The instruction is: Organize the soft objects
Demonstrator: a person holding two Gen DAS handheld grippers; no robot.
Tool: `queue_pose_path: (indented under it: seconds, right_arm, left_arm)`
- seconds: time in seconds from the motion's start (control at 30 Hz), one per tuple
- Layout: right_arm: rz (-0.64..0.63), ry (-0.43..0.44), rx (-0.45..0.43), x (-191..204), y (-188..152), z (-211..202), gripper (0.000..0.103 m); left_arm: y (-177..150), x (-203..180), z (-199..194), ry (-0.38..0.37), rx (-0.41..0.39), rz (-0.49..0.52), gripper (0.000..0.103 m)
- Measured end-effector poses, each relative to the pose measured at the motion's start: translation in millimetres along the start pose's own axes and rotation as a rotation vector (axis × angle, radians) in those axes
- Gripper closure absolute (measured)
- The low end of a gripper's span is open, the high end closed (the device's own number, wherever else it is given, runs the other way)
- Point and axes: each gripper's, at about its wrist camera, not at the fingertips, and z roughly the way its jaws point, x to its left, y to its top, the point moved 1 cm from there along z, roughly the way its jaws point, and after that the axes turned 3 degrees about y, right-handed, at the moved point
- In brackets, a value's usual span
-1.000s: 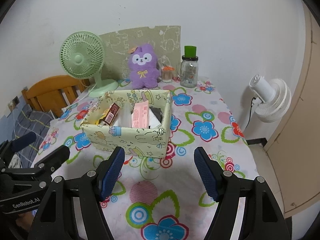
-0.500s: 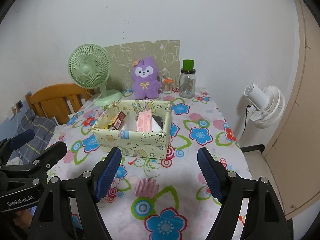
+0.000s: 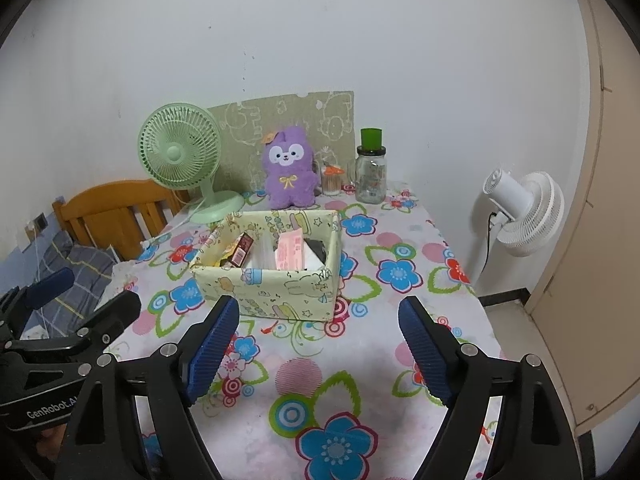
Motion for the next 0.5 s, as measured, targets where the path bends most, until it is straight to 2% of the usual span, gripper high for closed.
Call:
queue_pose_path:
  seconds: [0.5]
  right_arm:
    - [0.008,-0.018,-0.025,-1.2,2.7,-4.8,0.017]
  left_arm:
    - [1.2,0.6,-3.3,-0.005,-0.014,-0.009,0.0]
